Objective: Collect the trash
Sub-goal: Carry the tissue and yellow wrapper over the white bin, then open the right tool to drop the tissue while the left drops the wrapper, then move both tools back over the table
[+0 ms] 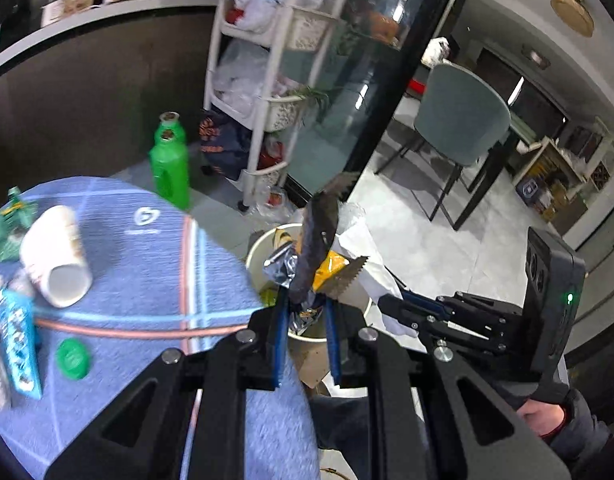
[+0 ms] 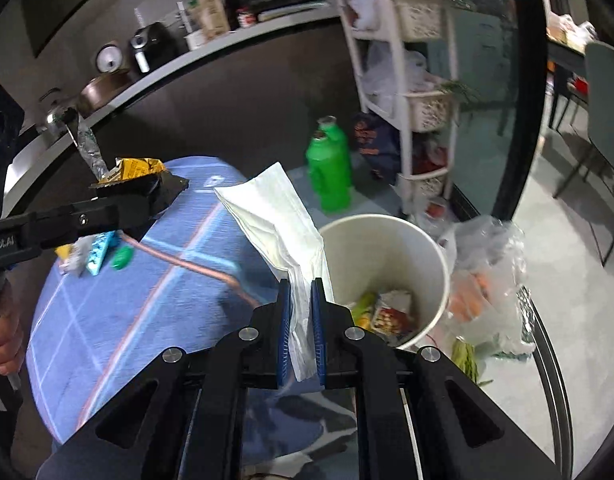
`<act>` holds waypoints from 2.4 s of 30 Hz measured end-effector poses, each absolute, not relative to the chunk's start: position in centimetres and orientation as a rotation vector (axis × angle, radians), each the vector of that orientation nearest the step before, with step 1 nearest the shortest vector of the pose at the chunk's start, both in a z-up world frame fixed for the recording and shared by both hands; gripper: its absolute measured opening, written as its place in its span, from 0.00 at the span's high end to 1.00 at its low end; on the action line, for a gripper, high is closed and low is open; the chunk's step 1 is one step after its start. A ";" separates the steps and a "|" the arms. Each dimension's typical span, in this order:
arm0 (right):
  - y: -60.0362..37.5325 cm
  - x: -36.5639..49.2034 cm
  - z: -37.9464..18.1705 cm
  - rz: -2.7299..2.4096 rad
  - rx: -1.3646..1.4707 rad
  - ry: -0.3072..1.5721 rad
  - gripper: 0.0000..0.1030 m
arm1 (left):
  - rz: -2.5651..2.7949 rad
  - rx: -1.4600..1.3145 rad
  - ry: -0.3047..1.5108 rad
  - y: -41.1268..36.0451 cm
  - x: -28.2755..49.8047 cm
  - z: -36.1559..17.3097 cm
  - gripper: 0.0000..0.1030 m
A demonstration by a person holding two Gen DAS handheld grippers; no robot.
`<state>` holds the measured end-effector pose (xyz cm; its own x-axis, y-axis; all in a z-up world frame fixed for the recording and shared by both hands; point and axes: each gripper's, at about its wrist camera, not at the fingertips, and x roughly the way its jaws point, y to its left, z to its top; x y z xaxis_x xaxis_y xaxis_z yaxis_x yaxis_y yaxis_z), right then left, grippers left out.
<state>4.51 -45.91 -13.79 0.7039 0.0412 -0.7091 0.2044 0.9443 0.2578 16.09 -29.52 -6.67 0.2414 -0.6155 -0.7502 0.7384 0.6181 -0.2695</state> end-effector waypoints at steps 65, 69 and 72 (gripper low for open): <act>-43.9 5.3 -11.9 0.014 0.260 0.760 0.08 | -0.603 0.142 0.844 -25.7 15.5 -3.9 0.03; -41.7 5.2 -10.4 0.044 0.235 0.755 0.08 | -0.556 0.121 0.827 -22.1 14.7 -3.0 0.03; -39.8 5.4 -9.5 0.075 0.205 0.751 0.08 | -0.507 0.079 0.828 -18.7 14.5 -2.8 0.03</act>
